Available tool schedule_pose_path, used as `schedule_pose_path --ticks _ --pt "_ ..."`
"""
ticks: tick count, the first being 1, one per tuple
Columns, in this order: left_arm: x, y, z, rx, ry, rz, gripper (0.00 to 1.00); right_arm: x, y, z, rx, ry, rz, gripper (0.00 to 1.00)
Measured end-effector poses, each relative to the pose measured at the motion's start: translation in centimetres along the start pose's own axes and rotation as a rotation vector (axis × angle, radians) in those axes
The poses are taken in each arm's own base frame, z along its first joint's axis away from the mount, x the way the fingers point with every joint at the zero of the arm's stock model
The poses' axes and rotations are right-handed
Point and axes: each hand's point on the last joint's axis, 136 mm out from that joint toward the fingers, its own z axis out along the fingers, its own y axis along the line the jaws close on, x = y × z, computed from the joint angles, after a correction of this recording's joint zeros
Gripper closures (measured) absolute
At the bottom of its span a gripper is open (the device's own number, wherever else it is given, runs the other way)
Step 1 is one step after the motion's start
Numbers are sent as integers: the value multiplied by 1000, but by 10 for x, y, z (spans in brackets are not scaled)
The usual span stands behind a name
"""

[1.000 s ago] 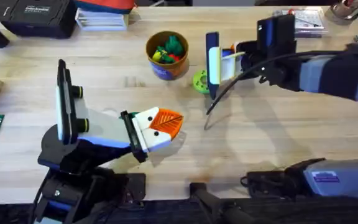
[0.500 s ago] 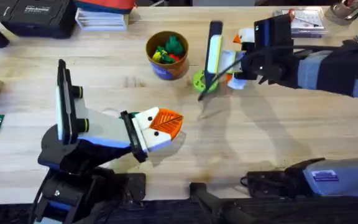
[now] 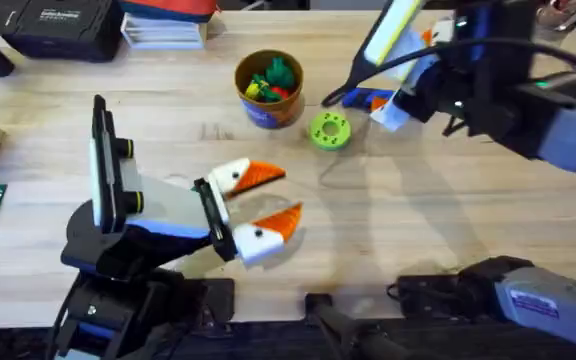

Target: Pick up the gripper from the table and insert it into the empty holder that is missing its gripper. Then pick up a screw, insert it into the mounting hole, and use the screwdriver to tighten it. Finally, clean up the table by picking up the vegetable and placing it into the bucket.

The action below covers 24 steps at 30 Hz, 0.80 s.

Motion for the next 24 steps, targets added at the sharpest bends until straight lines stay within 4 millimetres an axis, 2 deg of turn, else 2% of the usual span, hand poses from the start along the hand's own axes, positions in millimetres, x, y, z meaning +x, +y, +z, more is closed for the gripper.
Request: schedule_pose_path --ticks 1,2,7,10,15,21,24 --pt "0 0 0 1 0 -2 47 -6 -13 -22 40 -36 102 9" --pt "0 0 0 1 0 -1 24 -9 -17 -30 54 -53 140 9" --pt "-3 3 0 -17 -12 14 14 -25 -27 -67 63 -166 257 9" --pt "-17 4 0 -29 -61 69 14 -31 -23 -80 32 -211 279 9" --pt "-30 17 -9 -162 -27 -24 15 -39 -6 -84 -33 -231 269 9" --pt "-77 36 -38 -448 65 -113 14 -51 8 -88 -77 -266 249 7" --pt "-88 53 -52 -594 171 -156 16 -52 9 -87 -82 -265 249 7"
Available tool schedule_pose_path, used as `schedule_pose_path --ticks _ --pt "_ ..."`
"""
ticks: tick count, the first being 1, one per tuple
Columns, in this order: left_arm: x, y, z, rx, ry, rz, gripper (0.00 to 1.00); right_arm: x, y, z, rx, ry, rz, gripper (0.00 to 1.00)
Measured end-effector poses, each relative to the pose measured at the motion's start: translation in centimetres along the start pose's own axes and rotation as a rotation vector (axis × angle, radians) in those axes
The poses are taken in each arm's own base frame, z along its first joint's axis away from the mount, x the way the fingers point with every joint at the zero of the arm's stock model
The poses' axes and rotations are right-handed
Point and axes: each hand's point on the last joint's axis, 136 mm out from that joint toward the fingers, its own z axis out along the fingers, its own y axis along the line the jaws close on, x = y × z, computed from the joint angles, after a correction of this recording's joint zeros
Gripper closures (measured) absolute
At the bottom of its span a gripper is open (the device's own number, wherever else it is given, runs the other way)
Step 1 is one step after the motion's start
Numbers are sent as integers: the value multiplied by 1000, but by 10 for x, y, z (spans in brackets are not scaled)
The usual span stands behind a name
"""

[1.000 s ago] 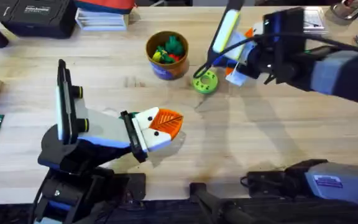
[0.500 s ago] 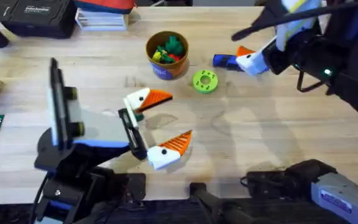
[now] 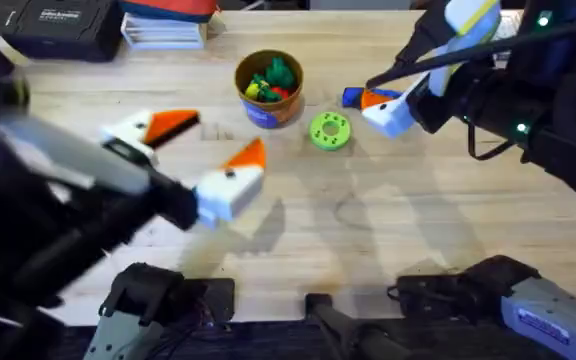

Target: Pick up the gripper from the table and insert it into the empty holder that is missing its gripper. Then pick up a screw, insert it into the mounting hole, and use the screwdriver to tighten it. Finally, clean up the table by picking up the vegetable and placing it into the bucket.

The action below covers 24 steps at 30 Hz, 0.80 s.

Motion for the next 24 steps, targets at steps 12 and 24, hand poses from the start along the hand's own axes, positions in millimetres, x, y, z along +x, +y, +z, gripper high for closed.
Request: schedule_pose_path --ticks 12,24 --pt "38 79 29 -371 676 -50 14 1 1 0 -2 4 0 7" --pt "104 85 28 -198 1114 192 15 8 4 0 -18 31 3 8"
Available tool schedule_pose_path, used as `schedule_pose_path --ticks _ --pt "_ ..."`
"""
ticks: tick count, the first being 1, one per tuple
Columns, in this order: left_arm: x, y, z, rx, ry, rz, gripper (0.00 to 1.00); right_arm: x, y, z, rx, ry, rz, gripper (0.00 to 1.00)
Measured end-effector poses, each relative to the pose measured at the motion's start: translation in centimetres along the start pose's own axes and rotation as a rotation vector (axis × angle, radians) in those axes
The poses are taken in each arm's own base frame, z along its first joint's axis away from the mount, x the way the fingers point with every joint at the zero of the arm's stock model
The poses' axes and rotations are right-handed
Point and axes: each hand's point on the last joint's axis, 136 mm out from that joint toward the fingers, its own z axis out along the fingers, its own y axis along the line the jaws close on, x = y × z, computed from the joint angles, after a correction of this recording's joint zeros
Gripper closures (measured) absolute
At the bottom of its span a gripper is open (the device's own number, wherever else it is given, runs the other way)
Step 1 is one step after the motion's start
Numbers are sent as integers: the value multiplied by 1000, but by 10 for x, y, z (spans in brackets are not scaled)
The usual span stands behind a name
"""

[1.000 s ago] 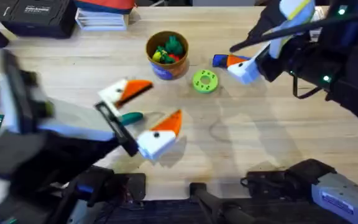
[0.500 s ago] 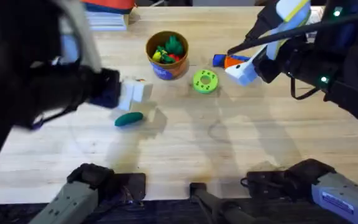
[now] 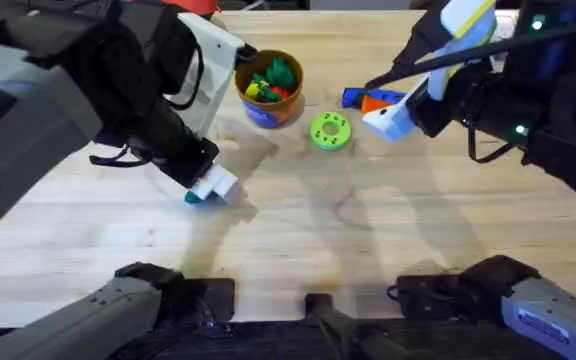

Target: Pick up the gripper from the table and insert it into the empty holder that is missing its gripper. Then pick up a screw, insert it into the mounting hole, and use the screwdriver to tighten it. Finally, clean up the table by picking up the vegetable and placing it into the bucket.

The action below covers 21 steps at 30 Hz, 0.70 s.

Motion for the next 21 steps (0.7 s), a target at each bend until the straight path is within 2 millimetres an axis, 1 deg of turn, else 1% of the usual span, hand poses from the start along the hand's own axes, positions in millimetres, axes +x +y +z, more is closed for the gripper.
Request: schedule_pose_path --ticks 11,16,21 --pt "5 -2 16 34 88 73 15 0 0 0 0 0 0 9" --pt "6 -2 39 41 116 103 16 3 2 4 -8 14 0 7" --pt "18 -6 58 62 174 114 15 6 3 8 -16 27 0 7"
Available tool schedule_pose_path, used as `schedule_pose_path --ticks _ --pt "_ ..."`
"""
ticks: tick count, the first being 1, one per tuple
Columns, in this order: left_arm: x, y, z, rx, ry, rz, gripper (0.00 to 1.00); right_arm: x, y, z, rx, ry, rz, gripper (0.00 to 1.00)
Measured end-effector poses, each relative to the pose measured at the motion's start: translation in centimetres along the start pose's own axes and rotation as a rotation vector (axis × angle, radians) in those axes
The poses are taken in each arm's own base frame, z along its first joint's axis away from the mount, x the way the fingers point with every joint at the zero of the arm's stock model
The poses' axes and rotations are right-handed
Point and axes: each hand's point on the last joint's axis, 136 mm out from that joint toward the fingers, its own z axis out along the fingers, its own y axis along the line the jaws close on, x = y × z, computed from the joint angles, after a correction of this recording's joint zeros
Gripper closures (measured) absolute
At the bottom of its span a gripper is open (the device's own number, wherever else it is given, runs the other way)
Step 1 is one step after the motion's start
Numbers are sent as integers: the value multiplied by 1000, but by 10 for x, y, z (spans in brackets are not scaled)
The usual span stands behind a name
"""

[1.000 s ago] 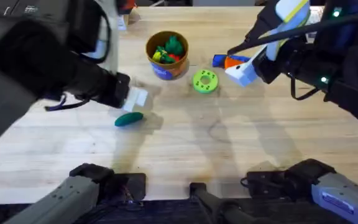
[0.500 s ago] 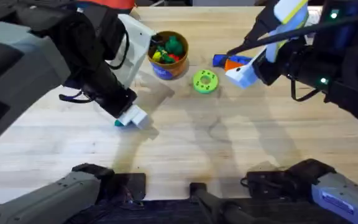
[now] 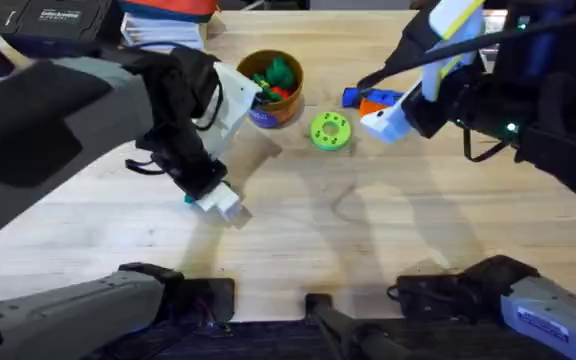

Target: Pick up the gripper from the table and insert it into the empty holder that is missing its gripper. Then pick up a screw, insert it into the mounting hole, and use the screwdriver to tighten it. Finally, clean up the table by picking up the vegetable and placing it into the bucket.

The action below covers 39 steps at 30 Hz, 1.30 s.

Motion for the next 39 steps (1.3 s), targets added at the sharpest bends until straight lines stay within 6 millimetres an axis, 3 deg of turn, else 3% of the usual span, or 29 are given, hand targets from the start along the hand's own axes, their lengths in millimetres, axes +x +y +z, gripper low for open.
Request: schedule_pose_path --ticks 6,9,11,14,18,19,25,33,36,39 --pt "-5 2 8 -11 -24 3 11 2 1 3 -6 11 0 7" --pt "-2 1 14 -8 -15 4 83 3 2 4 -8 14 0 7" --pt "1 -1 17 -3 -5 5 266 3 2 4 -8 14 0 7" --pt "-1 0 19 -10 -13 10 636 3 2 4 -8 14 0 7" --pt "-4 2 16 -15 -25 9 942 3 2 4 -8 14 0 7" --pt "-5 3 15 -18 -29 9 974 3 2 4 -8 14 0 7" --pt "-28 14 -13 -51 -99 2 974 3 2 4 -8 14 0 7" --pt "-74 38 -95 -141 -290 -11 974 3 2 4 -8 14 0 7" --pt "-100 51 -131 -195 -425 -18 974 3 2 4 -8 14 0 7" --pt "-127 56 -154 -214 -564 -18 974 3 2 4 -8 14 0 7"
